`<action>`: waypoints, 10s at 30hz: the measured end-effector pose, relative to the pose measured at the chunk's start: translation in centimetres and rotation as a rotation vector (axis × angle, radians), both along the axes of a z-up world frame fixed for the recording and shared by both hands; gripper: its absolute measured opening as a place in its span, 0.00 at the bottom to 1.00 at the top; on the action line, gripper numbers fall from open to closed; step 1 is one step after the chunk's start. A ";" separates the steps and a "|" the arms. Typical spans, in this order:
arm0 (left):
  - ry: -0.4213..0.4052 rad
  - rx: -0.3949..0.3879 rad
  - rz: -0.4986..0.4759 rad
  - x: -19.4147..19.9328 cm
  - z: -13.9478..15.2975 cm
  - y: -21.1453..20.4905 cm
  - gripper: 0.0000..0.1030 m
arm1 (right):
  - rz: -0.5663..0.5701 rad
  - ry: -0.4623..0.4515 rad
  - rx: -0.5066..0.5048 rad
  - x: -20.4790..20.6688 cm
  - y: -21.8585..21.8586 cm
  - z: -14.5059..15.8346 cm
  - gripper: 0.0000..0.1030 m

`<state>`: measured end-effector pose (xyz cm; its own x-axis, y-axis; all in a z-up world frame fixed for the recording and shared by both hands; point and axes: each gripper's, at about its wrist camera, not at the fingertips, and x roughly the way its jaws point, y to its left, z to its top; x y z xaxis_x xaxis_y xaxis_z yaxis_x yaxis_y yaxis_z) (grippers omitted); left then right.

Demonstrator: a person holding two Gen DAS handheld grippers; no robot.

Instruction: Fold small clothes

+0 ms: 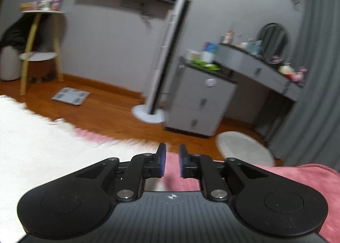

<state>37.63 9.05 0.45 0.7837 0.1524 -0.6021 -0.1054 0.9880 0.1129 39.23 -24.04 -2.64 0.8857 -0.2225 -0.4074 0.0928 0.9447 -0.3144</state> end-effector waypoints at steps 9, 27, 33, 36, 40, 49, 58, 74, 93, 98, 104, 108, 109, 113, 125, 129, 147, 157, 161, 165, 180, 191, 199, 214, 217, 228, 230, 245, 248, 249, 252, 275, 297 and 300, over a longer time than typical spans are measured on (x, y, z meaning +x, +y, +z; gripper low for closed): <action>-0.026 -0.273 0.111 -10.7 2.0 2.3 0.93 | -0.036 -0.002 0.322 -12.3 -2.9 1.8 0.62; 0.013 -0.742 0.324 -18.7 -2.9 5.9 0.86 | -0.224 0.191 1.295 -20.4 -8.5 -3.5 0.47; -0.053 -0.825 0.328 -18.8 -4.0 6.5 0.50 | -0.218 0.160 1.346 -19.1 -8.1 -4.7 0.25; -0.032 -0.840 0.314 -18.2 -4.4 6.2 0.42 | -0.197 0.128 1.282 -18.8 -7.9 -4.5 0.13; -0.049 -0.853 0.252 -17.3 -4.6 5.8 0.62 | -0.177 0.111 1.234 -18.3 -7.5 -4.3 0.17; -0.103 -0.851 0.216 -16.9 -4.6 6.0 0.17 | -0.175 0.089 1.142 -17.8 -7.2 -3.5 0.08; -0.168 -0.813 0.148 -19.3 -0.8 5.5 0.16 | -0.174 0.022 0.915 -19.1 -6.1 -0.5 0.07; -0.123 -0.657 0.284 -18.3 -1.2 5.6 0.63 | -0.137 -0.046 0.613 -19.8 -5.0 2.8 0.33; 0.081 -0.593 0.133 -11.4 -2.9 4.8 0.65 | 0.019 0.031 0.402 -15.6 -1.1 -1.7 0.06; 0.112 -0.615 0.107 -11.3 -3.2 5.4 0.71 | -0.132 -0.001 0.397 -15.9 -2.6 -1.2 0.25; 0.128 -0.608 0.104 -10.5 -3.1 4.6 0.74 | 0.086 -0.082 0.532 -17.9 0.2 0.3 0.26; 0.135 -0.596 0.119 -10.2 -2.7 4.3 0.51 | 0.223 0.000 0.472 -18.0 4.6 -1.3 0.26; 0.137 -0.597 0.123 -10.2 -2.6 4.4 0.49 | 0.247 0.012 0.456 -18.1 5.4 -1.7 0.26; 0.136 -0.621 0.136 -10.2 -1.9 4.8 0.32 | 0.324 -0.007 0.381 -18.6 8.1 -2.0 0.24; 0.103 -0.570 0.028 -9.5 3.8 0.5 0.25 | 0.336 0.103 0.418 -17.8 8.2 -2.4 0.09; 0.091 -0.505 -0.088 -8.6 5.9 -5.1 0.25 | 0.237 0.044 0.486 -17.6 5.7 -1.3 0.09; 0.046 -0.377 -0.130 -17.8 2.0 -9.9 0.61 | 0.105 0.084 0.781 -15.4 -1.3 -3.1 0.10; 0.062 -0.422 -0.104 -17.0 -1.8 -7.2 0.64 | 0.199 0.086 0.915 -15.0 -1.5 0.0 0.57; 0.052 -0.362 -0.099 -16.6 -2.8 -7.7 0.68 | 0.257 0.227 0.937 -11.1 0.4 -0.5 0.58; 0.042 -0.341 -0.104 -16.8 -3.1 -7.9 0.70 | 0.280 0.327 0.997 -7.8 1.9 -1.4 0.59; 0.002 -0.430 -0.171 -17.6 -2.6 -8.5 0.75 | 0.260 0.091 0.378 -9.3 6.1 3.8 0.17; 0.054 -0.376 -0.213 -17.5 -3.5 -10.6 0.74 | 0.077 0.154 0.537 -8.4 -0.8 1.6 0.36; 0.061 -0.378 -0.207 -17.5 -3.8 -10.5 0.74 | 0.073 0.170 1.017 -15.5 -5.6 0.9 0.52; 0.093 -0.361 -0.198 -17.6 -3.8 -10.7 0.75 | 0.080 0.329 1.028 -12.8 -3.7 -1.5 0.45; 0.096 -0.378 -0.193 -17.5 -3.8 -10.5 0.75 | 0.093 0.323 1.068 -12.3 -3.7 -2.0 0.51; 0.096 -0.366 -0.199 -17.5 -3.8 -10.8 0.78 | 0.230 0.397 0.880 -10.6 -0.5 -0.4 0.96; 0.097 -0.367 -0.199 -17.5 -3.8 -10.8 0.78 | 0.222 0.395 0.942 -10.5 -1.2 -0.6 0.96; 0.084 -0.391 -0.176 -17.6 -3.7 -10.7 0.78 | 0.172 0.324 0.851 -11.6 -2.0 0.7 0.21; 0.063 -0.435 -0.142 -17.6 -3.4 -9.9 0.79 | 0.199 0.186 0.601 -12.9 -0.1 3.8 0.20; 0.059 -0.457 -0.139 -17.6 -3.4 -9.7 0.79 | 0.201 0.146 0.551 -13.4 0.2 4.6 0.20; 0.050 -0.474 -0.136 -17.7 -3.0 -9.6 0.79 | 0.192 0.101 0.392 -14.4 0.7 4.7 0.21; 0.185 -0.774 -0.254 -9.7 -1.8 -11.3 0.58 | 0.146 0.116 0.732 -15.6 -5.9 1.6 0.20; 0.273 -0.894 -0.154 -11.7 -2.7 -11.6 0.80 | -0.015 0.224 1.424 -19.9 -10.9 -2.4 0.40; 0.279 -0.916 -0.120 -11.6 -2.5 -11.7 0.75 | -0.045 0.290 1.507 -19.1 -10.2 -4.7 0.09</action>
<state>26.08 -2.65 -2.01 0.5745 -0.5408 -0.6144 -0.0838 0.7078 -0.7014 20.11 -34.20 -7.36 0.7427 0.5185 -0.4238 0.2356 0.3901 0.8901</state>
